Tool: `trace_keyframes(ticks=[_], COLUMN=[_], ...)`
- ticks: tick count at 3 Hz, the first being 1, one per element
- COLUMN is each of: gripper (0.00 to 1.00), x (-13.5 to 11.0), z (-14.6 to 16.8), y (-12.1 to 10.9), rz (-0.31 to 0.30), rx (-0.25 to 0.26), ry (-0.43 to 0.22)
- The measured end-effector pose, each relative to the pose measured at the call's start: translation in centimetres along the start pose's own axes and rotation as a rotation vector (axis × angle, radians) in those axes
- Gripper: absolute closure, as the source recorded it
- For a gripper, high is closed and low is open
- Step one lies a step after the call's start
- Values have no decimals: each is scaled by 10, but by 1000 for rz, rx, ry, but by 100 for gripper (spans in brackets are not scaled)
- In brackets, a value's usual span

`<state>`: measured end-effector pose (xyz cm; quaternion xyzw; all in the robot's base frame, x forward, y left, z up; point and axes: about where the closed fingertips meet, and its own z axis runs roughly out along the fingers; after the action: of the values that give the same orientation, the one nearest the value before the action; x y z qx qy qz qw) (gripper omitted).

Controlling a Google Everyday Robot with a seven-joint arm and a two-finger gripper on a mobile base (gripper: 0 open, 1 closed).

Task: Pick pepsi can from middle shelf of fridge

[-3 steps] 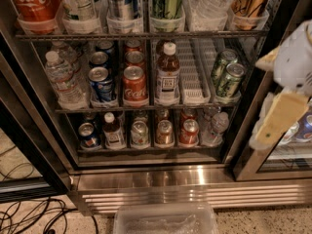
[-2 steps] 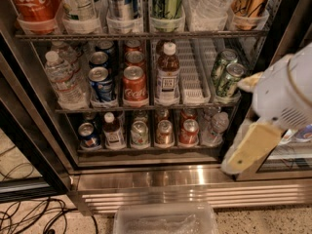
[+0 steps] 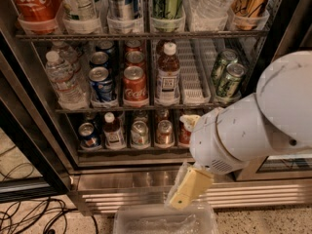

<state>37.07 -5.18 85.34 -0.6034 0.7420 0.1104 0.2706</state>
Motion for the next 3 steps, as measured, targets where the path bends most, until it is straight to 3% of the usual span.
trace_keyframes(ticks=[1,2,3], gripper=[0,0,0], x=[0,-11,-40], z=[0,20,72], y=[0,1,15], rz=[0,10,10], rx=[0,16,-3], ry=[0,-51,-183])
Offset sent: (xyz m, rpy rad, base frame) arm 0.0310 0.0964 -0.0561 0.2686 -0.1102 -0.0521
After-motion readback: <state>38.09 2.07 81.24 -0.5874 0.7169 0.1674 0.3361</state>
